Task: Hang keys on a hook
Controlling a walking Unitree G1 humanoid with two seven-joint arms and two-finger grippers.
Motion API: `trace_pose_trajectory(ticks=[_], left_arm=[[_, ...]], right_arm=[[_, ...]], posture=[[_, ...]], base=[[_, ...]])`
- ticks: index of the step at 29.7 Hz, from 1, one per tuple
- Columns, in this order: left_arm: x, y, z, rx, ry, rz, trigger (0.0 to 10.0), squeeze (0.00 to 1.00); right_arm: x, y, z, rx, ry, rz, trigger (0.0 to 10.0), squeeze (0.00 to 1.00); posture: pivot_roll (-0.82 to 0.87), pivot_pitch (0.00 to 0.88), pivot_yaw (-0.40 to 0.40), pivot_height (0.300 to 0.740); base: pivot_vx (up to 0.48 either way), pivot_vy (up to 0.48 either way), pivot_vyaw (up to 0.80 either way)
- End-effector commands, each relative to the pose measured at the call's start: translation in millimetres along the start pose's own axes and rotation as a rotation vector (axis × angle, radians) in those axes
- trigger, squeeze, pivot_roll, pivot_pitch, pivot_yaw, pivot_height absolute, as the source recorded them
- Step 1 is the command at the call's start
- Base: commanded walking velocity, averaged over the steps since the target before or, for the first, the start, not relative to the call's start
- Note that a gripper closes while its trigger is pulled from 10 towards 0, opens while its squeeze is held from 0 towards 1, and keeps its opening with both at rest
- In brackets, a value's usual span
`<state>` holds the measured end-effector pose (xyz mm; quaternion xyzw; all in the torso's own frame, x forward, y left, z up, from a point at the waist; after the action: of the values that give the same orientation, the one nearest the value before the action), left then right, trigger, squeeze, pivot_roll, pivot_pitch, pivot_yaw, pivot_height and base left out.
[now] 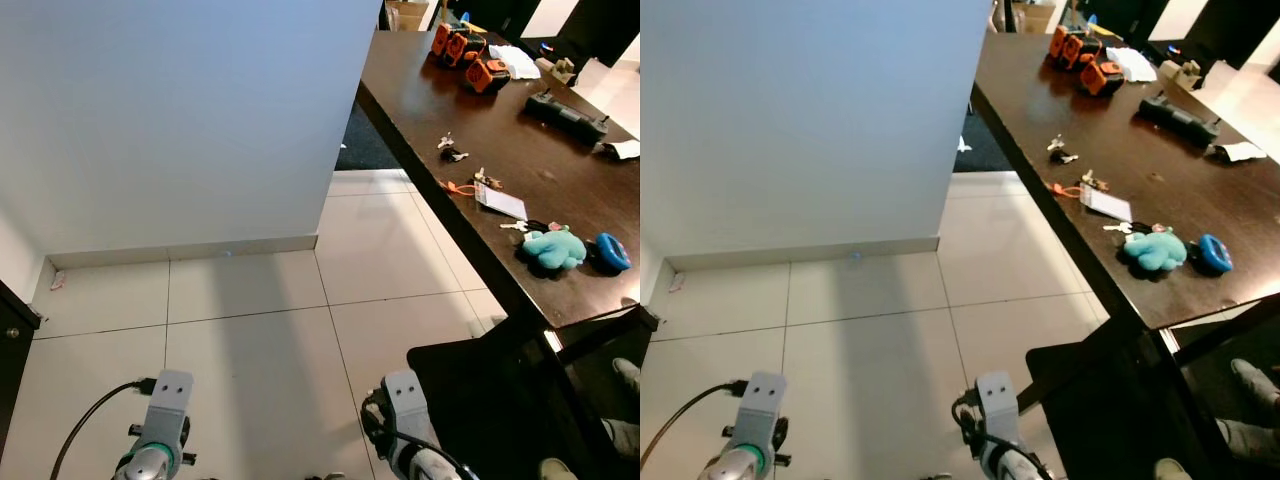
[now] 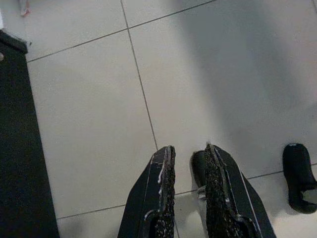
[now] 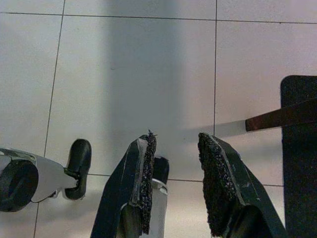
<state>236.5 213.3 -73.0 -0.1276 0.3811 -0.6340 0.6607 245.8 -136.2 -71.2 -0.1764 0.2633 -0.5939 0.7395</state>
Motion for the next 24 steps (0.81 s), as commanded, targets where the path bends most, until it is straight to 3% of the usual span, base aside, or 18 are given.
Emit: trace_pose_trajectory(ticks=[1, 4, 5, 6, 7, 9, 11, 12, 13, 14, 15, 17, 21, 22, 24], left_arm=[[5.1, -2.7, -7.8, -0.011, 0.006, -0.008, 10.0, 0.00], [3.6, -2.6, -4.8, 0.010, 0.011, 0.012, 10.0, 0.00], [-2.8, -1.3, 10.8, 0.082, 0.023, 0.055, 10.0, 0.00], [-2.8, -1.3, 10.8, 0.082, 0.023, 0.055, 10.0, 0.00], [-12.4, -1.5, 32.7, 0.175, 0.010, 0.102, 10.0, 0.00], [-12.4, -1.5, 32.7, 0.175, 0.010, 0.102, 10.0, 0.00], [-42.4, -13.4, 95.6, 0.435, -0.067, 0.206, 10.0, 0.00], [-42.4, -13.4, 95.6, 0.435, -0.067, 0.206, 10.0, 0.00], [-54.0, -24.6, 123.3, 0.548, -0.089, 0.233, 10.0, 0.00], [-54.0, -24.6, 123.3, 0.548, -0.089, 0.233, 10.0, 0.00], [-58.3, -35.1, 145.8, 0.642, -0.079, 0.230, 10.0, 0.00], [-55.8, -46.3, 168.0, 0.728, -0.056, 0.198, 10.0, 0.00], [-50.4, -51.0, 177.8, 0.762, -0.067, 0.166, 10.0, 0.00], [-40.0, -58.6, 192.5, 0.810, -0.090, 0.108, 10.0, 0.00], [-34.7, -62.1, 198.8, 0.829, -0.096, 0.079, 10.0, 0.00]], right_arm=[[3.6, -2.1, -5.7, -0.024, -0.005, -0.012, 10.0, 0.00], [4.0, -1.6, -3.0, -0.011, -0.002, -0.011, 10.0, 0.00], [5.5, 0.8, 9.5, 0.044, 0.014, -0.016, 10.0, 0.00], [5.5, 0.8, 9.5, 0.044, 0.014, -0.016, 10.0, 0.00], [7.3, 3.3, 26.5, 0.118, 0.035, -0.023, 10.0, 0.00], [7.3, 3.3, 26.5, 0.118, 0.035, -0.023, 10.0, 0.00], [10.6, 6.1, 74.6, 0.321, 0.083, -0.030, 10.0, 0.00], [10.6, 6.1, 74.6, 0.321, 0.083, -0.030, 10.0, 0.00], [11.5, 5.1, 96.6, 0.409, 0.096, -0.027, 10.0, 0.00], [11.5, 5.1, 96.6, 0.409, 0.096, -0.027, 10.0, 0.00], [12.5, 3.7, 112.0, 0.468, 0.090, -0.027, 10.0, 0.00], [12.3, 2.8, 124.4, 0.507, 0.080, -0.022, 10.0, 0.00], [12.2, 3.2, 126.5, 0.511, 0.097, -0.018, 10.0, 0.00], [12.0, 3.3, 128.5, 0.519, 0.113, -0.018, 10.0, 0.00], [10.9, 3.3, 130.2, 0.526, 0.114, -0.016, 10.0, 0.00]], posture=[[0.00, 0.066, -0.053, 0.740], [0.00, 0.066, -0.053, 0.740], [0.01, 0.080, -0.055, 0.740], [0.01, 0.080, -0.055, 0.740], [0.01, 0.087, -0.056, 0.740], [0.01, 0.087, -0.056, 0.740], [0.01, 0.095, -0.055, 0.740], [0.01, 0.095, -0.055, 0.740], [0.01, 0.095, -0.055, 0.740], [0.01, 0.095, -0.055, 0.740], [0.01, 0.097, -0.060, 0.740], [0.01, 0.097, -0.059, 0.740], [0.01, 0.097, -0.062, 0.740], [0.02, 0.098, -0.063, 0.740], [0.02, 0.098, -0.063, 0.740]], base=[[0.000, 0.000, 0.00], [0.000, 0.000, 0.00], [0.000, 0.000, 0.00], [0.000, 0.000, 0.00], [0.000, 0.000, 0.00], [0.000, 0.000, 0.00], [0.000, 0.000, 0.00], [0.000, 0.000, 0.00], [0.000, 0.000, 0.00], [0.000, 0.000, 0.00], [0.000, 0.000, 0.00], [0.000, 0.000, 0.00], [0.000, 0.000, -0.40], [0.000, 0.000, -0.80], [0.000, 0.000, -0.80]])
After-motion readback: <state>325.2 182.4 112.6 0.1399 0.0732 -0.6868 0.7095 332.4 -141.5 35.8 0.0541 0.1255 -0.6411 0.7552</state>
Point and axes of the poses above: a point about 5 cm out from each wrist's last joint towards the gripper, its own y axis pointing out of the wrist towards the gripper, its own z axis along the axis of the wrist's last joint, x = y × z, the point moved 3 cm from there along y, pointing out of the wrist towards the gripper, and after that the axes turned 8 degrees about y, right-handed, at the moved point
